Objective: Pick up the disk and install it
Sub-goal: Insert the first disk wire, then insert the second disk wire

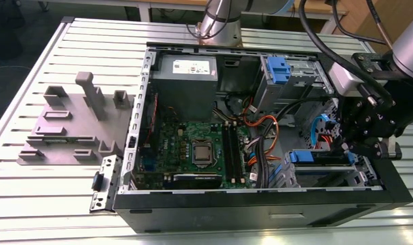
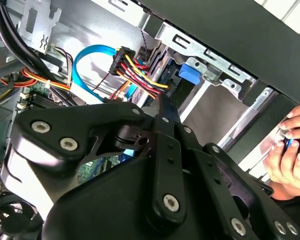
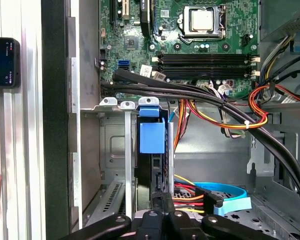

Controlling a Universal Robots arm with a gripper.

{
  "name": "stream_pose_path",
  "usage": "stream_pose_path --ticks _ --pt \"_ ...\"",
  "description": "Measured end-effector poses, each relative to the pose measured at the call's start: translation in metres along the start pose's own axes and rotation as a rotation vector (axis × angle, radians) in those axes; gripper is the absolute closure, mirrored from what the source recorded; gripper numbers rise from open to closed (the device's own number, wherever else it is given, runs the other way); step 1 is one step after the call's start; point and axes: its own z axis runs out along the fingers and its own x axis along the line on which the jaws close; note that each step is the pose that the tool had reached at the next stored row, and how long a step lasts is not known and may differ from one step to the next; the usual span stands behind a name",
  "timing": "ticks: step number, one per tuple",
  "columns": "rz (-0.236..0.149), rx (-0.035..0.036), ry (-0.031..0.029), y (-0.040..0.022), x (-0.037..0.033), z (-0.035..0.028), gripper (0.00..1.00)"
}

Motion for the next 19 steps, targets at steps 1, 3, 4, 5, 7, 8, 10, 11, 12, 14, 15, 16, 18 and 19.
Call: stream_pose_path --ticks 1,3,4,5,7,8,10,11,12,14,15,16,18,19 --pt "0.0 0.0 0.0001 0.0 0.0 -0.0001 0.89" --pt "0.0 0.0 0.0001 0.0 0.0 -0.0001 0.89" --pt "0.0 0.0 0.0 0.0 0.0 -0.0001 0.89" --pt "0.0 0.0 0.0001 0.0 0.0 -0.001 0.89" --pt "0.0 -0.0001 0.0001 0.0 0.0 -0.002 0.89" --pt "0.0 -0.0001 0.0001 0.0 0.0 -0.002 0.89" --pt "0.0 -0.0001 0.0001 -0.0001 0.0 -0.0021 0.89" --pt "0.0 -0.0001 0.0001 -0.0001 0.0 -0.0021 0.89" --pt "0.0 -0.0001 0.0001 0.0 0.0 -0.0021 0.89" --pt "0.0 -0.0001 0.0001 -0.0001 0.0 -0.0021 0.89" --pt "0.0 -0.0001 0.0001 0.0 0.0 -0.0021 0.89" --pt "0.0 -0.0001 0.0003 0.0002 0.0 -0.0022 0.89" --pt "0.0 -0.0001 0.0004 0.0037 0.0001 -0.0024 0.89" --pt "0.0 -0.0002 0.0002 0.0056 0.0002 -0.0023 0.89"
